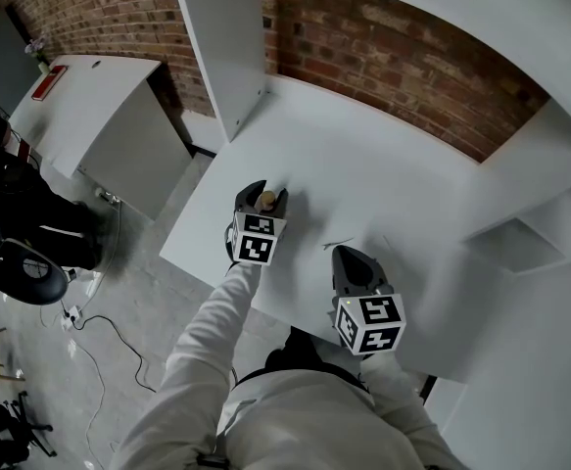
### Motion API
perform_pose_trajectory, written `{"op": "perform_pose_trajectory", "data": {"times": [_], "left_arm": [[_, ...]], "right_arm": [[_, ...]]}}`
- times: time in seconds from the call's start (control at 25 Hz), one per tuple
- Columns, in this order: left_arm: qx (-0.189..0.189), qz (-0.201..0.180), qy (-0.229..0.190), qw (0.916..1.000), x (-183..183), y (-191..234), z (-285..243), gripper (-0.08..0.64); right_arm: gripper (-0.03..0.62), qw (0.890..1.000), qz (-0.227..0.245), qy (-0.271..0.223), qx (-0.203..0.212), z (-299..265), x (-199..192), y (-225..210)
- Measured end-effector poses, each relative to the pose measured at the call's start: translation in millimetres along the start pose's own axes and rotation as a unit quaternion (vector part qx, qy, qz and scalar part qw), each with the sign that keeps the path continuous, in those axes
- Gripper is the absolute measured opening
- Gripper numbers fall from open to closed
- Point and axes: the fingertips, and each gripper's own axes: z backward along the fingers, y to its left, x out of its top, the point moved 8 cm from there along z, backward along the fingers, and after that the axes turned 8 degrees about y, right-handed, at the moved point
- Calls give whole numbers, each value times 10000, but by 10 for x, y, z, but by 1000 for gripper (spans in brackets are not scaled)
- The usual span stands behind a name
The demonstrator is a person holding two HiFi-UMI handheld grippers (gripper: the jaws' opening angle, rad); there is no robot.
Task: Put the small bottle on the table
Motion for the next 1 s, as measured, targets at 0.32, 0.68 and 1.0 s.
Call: {"op": "perform_pose_trajectory", "data": {"times": [0.32, 0.68, 1.0], "left_arm": [[-124, -5, -375, 9992, 224, -22, 338, 198], [-92, 566, -918, 9941, 230, 72, 882, 193], [-51, 907, -896, 9918, -15, 121, 1396, 118]], "right_arm": [[28, 10000, -26, 18, 11, 12, -19, 26], [28, 10000, 39, -26, 85, 45, -36, 179], [28, 9998, 131, -91, 89, 109, -49, 338]]}}
